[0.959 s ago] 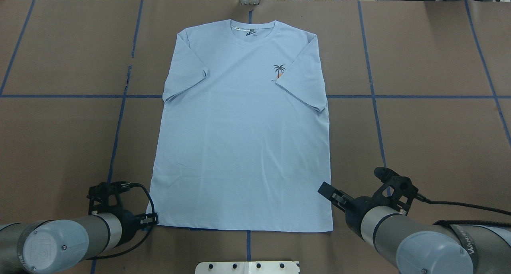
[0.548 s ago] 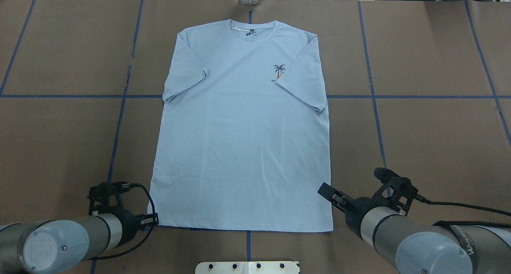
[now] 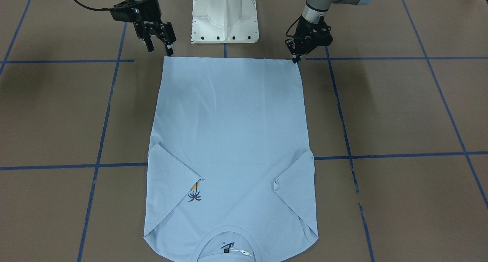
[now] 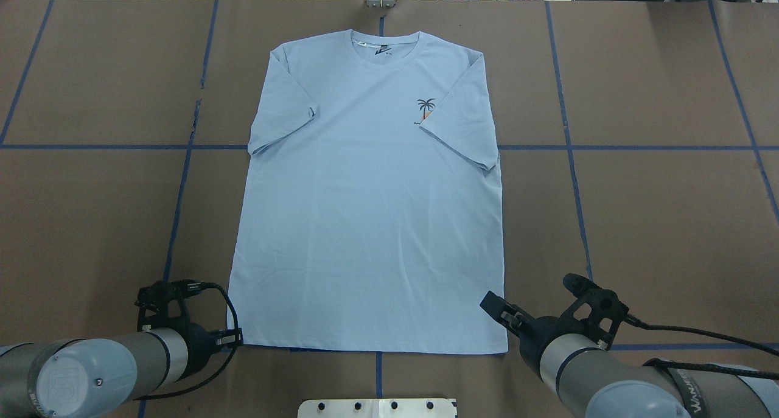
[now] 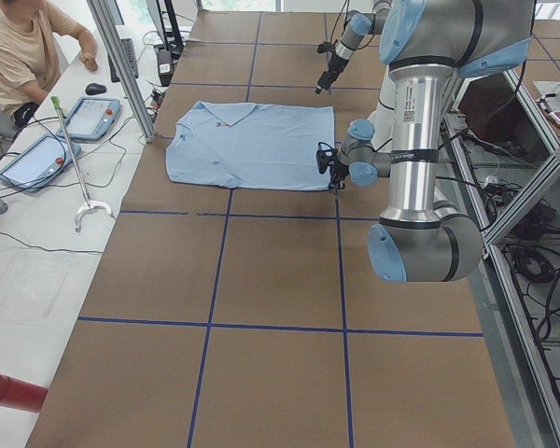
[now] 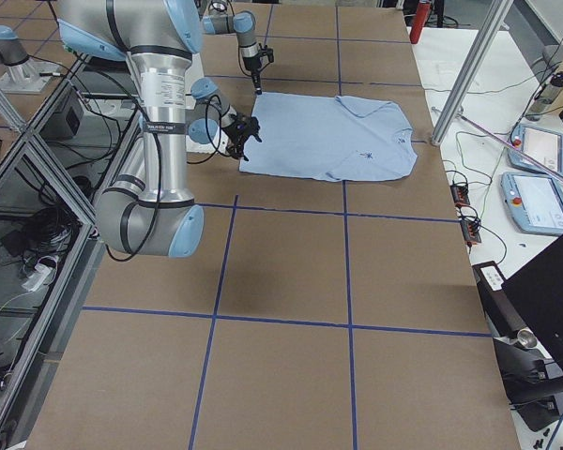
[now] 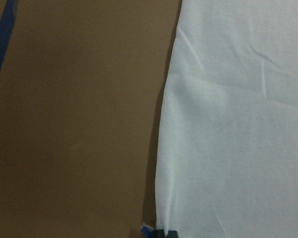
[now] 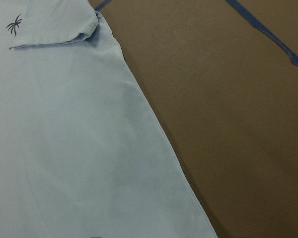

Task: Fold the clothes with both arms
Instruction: 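Grasp the two hem corners with the left and right grippers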

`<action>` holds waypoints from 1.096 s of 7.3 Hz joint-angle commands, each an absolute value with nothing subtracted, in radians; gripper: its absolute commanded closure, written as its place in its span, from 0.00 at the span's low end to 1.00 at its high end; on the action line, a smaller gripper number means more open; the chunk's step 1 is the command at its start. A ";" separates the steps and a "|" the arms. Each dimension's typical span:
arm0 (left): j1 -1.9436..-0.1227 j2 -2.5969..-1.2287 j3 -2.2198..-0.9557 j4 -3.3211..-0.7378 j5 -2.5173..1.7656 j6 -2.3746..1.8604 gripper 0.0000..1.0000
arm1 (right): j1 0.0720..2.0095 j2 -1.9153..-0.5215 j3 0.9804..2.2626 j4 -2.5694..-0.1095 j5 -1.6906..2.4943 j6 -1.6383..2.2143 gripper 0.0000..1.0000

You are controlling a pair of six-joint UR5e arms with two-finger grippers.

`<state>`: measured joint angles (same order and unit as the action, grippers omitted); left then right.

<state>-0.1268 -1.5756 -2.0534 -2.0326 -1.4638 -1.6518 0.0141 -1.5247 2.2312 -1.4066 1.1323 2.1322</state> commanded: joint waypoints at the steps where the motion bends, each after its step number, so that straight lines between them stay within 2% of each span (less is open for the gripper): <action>1: -0.127 -1.589 -2.060 -2.034 -1.466 -1.651 1.00 | -0.053 -1.470 2.209 -1.521 1.088 2.222 0.25; 3: -0.127 -1.615 -2.060 -2.034 -1.466 -1.652 1.00 | -0.104 -1.457 2.174 -1.607 1.069 2.226 0.30; 5: -0.127 -1.617 -2.065 -2.036 -1.470 -1.652 1.00 | -0.123 -1.451 2.136 -1.609 1.068 2.227 0.39; 8: -0.127 -1.617 -2.068 -2.037 -1.468 -1.652 1.00 | -0.124 -1.450 2.105 -1.608 1.066 2.227 0.44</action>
<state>-0.1273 -1.6167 -2.0665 -2.0368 -1.4682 -1.6521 -0.1232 -1.4503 2.1181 -1.6076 1.0664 2.2273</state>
